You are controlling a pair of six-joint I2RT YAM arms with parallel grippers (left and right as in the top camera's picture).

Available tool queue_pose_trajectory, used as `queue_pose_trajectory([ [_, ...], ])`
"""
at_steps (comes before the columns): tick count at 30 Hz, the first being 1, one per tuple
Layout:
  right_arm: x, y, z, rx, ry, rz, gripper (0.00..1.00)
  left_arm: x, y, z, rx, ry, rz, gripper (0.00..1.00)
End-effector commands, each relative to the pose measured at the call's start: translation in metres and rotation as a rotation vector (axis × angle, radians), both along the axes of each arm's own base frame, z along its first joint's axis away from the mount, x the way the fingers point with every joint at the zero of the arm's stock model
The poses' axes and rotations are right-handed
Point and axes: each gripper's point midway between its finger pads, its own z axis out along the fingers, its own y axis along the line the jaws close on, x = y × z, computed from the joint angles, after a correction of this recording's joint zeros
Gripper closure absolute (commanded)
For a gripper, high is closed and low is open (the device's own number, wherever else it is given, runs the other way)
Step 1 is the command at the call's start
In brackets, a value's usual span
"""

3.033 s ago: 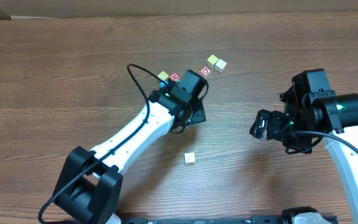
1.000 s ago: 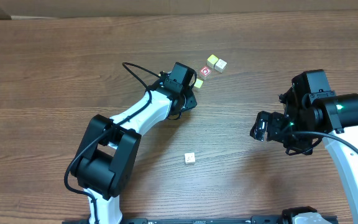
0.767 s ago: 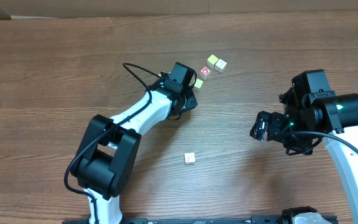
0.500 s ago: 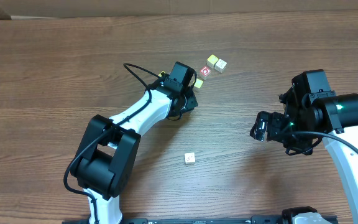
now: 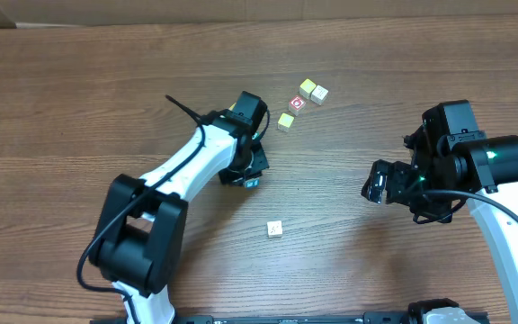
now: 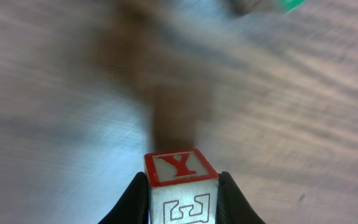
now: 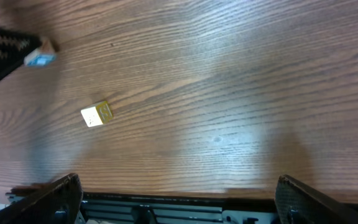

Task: Flip 5 blocks
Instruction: 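Carry the 'Y' block toward the placed '6' block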

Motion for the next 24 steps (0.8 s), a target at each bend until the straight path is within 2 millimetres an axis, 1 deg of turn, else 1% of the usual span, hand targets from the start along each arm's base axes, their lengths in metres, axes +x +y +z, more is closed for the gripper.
queue_pose_trajectory([
  [1, 0.005, 0.001, 0.007, -0.002, -0.040, 0.010, 0.00, -0.004, 0.000, 0.033, -0.013, -0.033, -0.061, 0.90],
  [3, 0.005, 0.001, 0.007, -0.002, -0.042, 0.010, 0.00, -0.020, 0.003, 0.033, 0.012, 0.020, -0.079, 0.91],
  [5, 0.006, 0.001, 0.007, -0.001, -0.045, 0.010, 0.00, -0.039, 0.008, 0.031, 0.062, 0.078, -0.102, 0.94],
  [8, 0.006, 0.001, 0.007, -0.002, -0.044, 0.010, 0.00, -0.055, 0.012, 0.025, 0.112, 0.121, -0.108, 0.95],
  [13, 0.005, 0.001, 0.007, -0.003, -0.040, 0.010, 0.00, -0.077, 0.014, 0.013, 0.148, 0.174, -0.083, 0.95],
  [17, 0.005, 0.001, 0.007, -0.003, -0.040, 0.011, 0.00, -0.096, 0.021, 0.005, 0.169, 0.207, -0.060, 0.95],
  [20, 0.005, 0.001, 0.007, -0.002, -0.042, 0.011, 0.00, -0.107, 0.027, 0.003, 0.167, 0.201, -0.040, 0.95],
  [24, 0.007, 0.001, 0.007, -0.001, -0.048, 0.010, 0.00, -0.116, 0.027, 0.008, 0.128, 0.133, -0.037, 0.95],
])
